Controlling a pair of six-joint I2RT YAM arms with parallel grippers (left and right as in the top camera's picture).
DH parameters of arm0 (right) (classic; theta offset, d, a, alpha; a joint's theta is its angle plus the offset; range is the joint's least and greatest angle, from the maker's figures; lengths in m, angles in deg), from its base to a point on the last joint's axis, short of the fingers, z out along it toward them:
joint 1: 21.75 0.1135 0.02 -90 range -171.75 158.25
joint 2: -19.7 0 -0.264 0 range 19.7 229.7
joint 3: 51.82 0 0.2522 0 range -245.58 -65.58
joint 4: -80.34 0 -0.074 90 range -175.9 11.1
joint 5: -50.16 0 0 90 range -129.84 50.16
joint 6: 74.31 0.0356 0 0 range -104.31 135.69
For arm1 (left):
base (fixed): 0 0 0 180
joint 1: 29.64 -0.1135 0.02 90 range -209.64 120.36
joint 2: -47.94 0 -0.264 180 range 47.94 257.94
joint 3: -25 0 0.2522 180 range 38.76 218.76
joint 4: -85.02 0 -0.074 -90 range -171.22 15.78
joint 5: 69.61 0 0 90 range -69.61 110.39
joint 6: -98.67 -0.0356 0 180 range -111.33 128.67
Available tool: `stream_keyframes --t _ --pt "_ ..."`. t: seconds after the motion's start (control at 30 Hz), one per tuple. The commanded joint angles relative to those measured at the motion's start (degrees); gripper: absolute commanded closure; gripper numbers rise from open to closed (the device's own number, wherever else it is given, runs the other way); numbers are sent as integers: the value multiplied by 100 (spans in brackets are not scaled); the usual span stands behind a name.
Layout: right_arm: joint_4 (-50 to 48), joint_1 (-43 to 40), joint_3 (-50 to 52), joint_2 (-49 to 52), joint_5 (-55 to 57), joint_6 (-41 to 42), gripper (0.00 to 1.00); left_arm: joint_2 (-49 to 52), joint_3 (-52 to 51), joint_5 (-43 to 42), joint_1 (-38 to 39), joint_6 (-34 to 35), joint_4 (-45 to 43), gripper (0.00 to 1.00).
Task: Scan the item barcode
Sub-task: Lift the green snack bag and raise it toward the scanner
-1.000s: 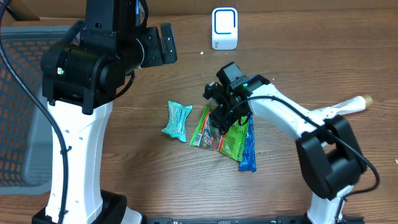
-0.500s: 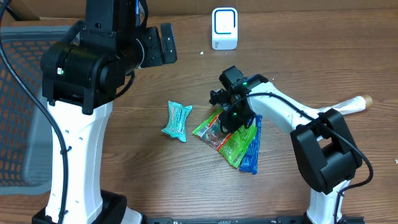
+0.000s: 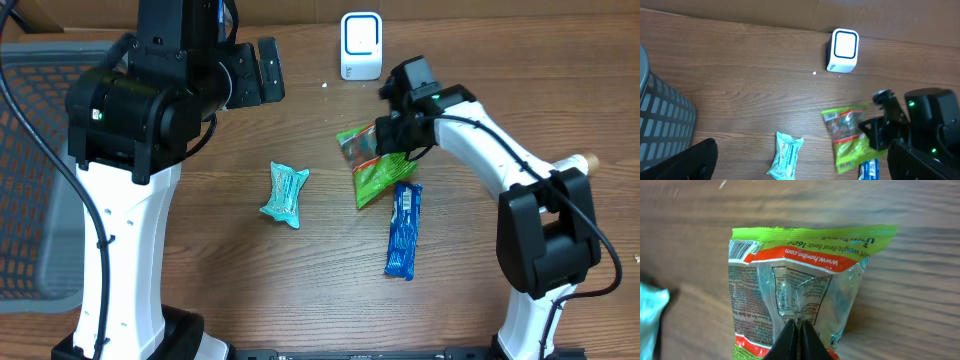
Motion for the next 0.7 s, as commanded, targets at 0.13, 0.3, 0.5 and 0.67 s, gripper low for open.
stream_keyframes --t 0.13,0.3,0.5,0.67 --pt "83 -149 -101 319 -17 354 12 -87 85 68 -20 -107 -20 0" --pt "122 -146 -7 385 -420 79 0 -87 85 68 -20 -107 -20 0" --pt "-173 -133 455 428 -623 -310 1 -87 85 68 -20 -107 -20 0" --pt "-452 -131 813 428 -833 -597 9 -87 85 68 -20 -107 -20 0"
